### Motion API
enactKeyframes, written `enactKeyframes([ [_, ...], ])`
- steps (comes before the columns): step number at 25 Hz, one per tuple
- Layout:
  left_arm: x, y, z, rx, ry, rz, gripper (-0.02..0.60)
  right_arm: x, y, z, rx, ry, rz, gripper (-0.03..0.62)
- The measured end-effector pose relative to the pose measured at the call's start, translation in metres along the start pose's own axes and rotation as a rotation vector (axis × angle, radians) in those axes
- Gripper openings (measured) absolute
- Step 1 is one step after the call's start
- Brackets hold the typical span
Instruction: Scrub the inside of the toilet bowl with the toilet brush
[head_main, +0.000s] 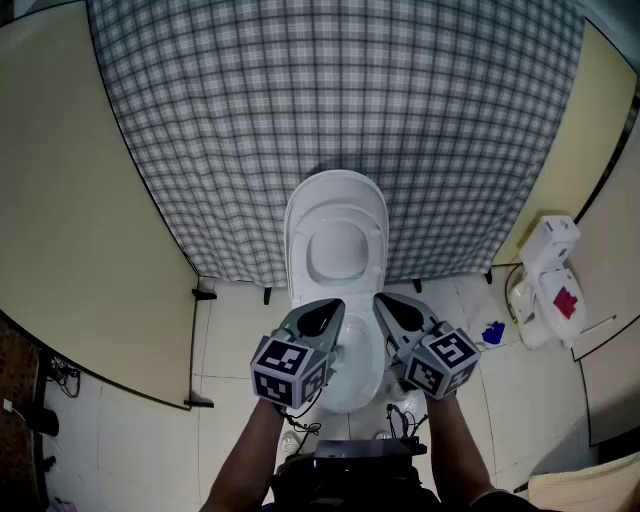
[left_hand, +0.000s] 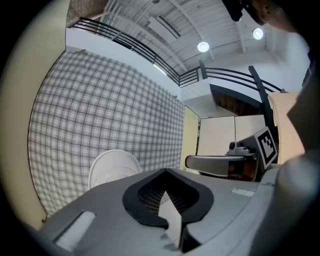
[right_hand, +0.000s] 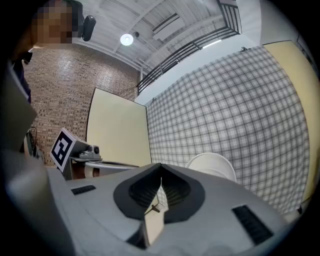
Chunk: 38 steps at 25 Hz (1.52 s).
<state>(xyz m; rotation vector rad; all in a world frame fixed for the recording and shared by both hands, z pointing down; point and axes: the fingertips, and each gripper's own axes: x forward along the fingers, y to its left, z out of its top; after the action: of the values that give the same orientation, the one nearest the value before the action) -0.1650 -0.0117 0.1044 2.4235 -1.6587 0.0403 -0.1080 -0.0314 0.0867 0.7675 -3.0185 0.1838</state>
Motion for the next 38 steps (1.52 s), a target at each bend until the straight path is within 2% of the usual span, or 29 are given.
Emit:
enactKeyframes([
  [3,0.018,-0.063,0.01,-0.004,0.002,0.008,0.009,-0.062,-0.026,0.018,0.043,-0.007,0.008,0.011],
  [5,0.022,-0.085,0.011,-0.01,0.01,0.004,0.009,-0.084,-0.033,0.025,0.063,-0.014,0.01,0.015],
  [12,0.04,-0.101,-0.025,-0.064,0.087,-0.035,0.009,-0.103,-0.055,0.003,0.081,0.026,-0.034,0.02],
  [17,0.057,-0.115,-0.061,-0.099,0.129,-0.067,0.009,-0.129,-0.079,-0.036,0.128,0.096,-0.094,0.021],
  [24,0.077,-0.137,-0.139,-0.176,0.246,-0.109,0.009,-0.163,-0.117,-0.121,0.161,0.266,-0.213,0.031],
  [33,0.112,-0.159,-0.26,-0.238,0.392,-0.159,0.009,-0.221,-0.177,-0.274,0.162,0.521,-0.348,0.009],
  [38,0.137,-0.169,-0.335,-0.263,0.466,-0.192,0.009,-0.245,-0.207,-0.366,0.177,0.649,-0.387,0.009],
])
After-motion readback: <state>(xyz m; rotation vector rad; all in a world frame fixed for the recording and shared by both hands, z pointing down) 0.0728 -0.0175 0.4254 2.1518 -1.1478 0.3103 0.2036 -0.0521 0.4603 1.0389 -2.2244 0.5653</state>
